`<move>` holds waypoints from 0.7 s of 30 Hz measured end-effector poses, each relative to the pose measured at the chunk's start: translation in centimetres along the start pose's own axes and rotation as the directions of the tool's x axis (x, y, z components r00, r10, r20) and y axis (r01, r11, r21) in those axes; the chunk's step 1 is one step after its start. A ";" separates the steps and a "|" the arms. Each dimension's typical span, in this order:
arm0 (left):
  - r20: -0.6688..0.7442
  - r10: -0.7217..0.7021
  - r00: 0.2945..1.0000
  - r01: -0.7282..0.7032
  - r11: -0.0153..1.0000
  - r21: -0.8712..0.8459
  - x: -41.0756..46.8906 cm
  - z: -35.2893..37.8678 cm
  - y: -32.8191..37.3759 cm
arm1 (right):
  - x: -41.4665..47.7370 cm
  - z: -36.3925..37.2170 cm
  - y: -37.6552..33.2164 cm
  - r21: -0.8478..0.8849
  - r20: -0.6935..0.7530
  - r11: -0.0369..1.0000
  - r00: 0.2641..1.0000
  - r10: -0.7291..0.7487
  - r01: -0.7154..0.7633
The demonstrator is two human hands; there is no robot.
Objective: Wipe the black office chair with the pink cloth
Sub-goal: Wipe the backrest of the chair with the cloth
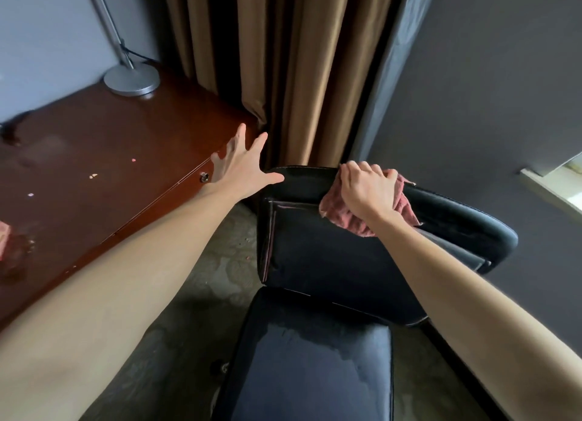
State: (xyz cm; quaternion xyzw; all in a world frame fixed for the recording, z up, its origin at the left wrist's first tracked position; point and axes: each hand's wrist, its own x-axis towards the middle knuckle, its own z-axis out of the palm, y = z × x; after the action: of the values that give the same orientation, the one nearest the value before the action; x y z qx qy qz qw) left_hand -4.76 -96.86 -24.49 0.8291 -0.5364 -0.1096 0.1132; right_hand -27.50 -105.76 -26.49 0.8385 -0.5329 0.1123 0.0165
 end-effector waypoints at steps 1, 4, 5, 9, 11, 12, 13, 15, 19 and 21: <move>-0.002 -0.006 1.000 0.006 1.000 0.010 -0.2 -0.1 -0.4 | 0.4 0.3 -1.6 0.000 0.016 1.000 1.000 -0.020 0.020; 0.003 -0.032 0.999 0.032 0.999 0.015 -0.9 -0.5 -2.0 | 1.2 1.2 -6.5 0.011 0.057 0.991 0.989 -0.134 0.134; 0.007 -0.043 0.999 0.043 0.999 0.010 -1.2 -0.6 -2.5 | 1.4 1.4 -7.7 0.013 0.064 0.986 0.984 -0.167 0.166; 0.007 -0.056 0.998 0.056 0.998 -0.007 -1.6 -0.8 -2.9 | 1.7 1.6 -7.9 0.007 0.054 0.975 0.973 -0.223 0.223; -0.001 -0.040 0.999 0.040 0.999 -0.015 -1.4 -0.5 -2.0 | 1.3 1.4 -6.0 0.015 0.014 0.975 0.975 -0.221 0.221; -0.003 -0.026 1.000 0.026 0.999 -0.019 -1.3 -0.3 -1.2 | 1.0 1.2 -4.9 0.013 0.000 0.978 0.978 -0.210 0.210; -0.004 -0.009 1.000 0.009 1.000 -0.022 -1.0 0.0 -0.2 | 0.7 1.1 -3.7 0.009 -0.012 0.981 0.981 -0.191 0.191; 0.000 0.036 0.999 -0.036 0.999 -0.026 -0.6 0.6 2.3 | 0.1 0.7 -1.0 0.012 -0.030 0.991 0.990 -0.137 0.137; 0.033 0.172 0.985 -0.171 0.985 -0.030 0.2 2.3 9.1 | -2.0 -0.3 6.4 0.039 -0.074 0.999 0.997 0.003 0.000; 0.058 0.251 0.966 -0.250 0.968 -0.025 0.3 3.3 13.1 | -3.5 -0.7 10.6 0.057 -0.094 0.994 0.991 0.096 -0.091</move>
State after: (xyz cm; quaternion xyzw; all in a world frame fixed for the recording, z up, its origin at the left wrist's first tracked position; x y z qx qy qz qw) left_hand -16.97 -102.64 -23.65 0.7498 -0.6393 -0.1243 0.1168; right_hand -38.59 -107.12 -27.50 0.8064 -0.5670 0.1675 0.0147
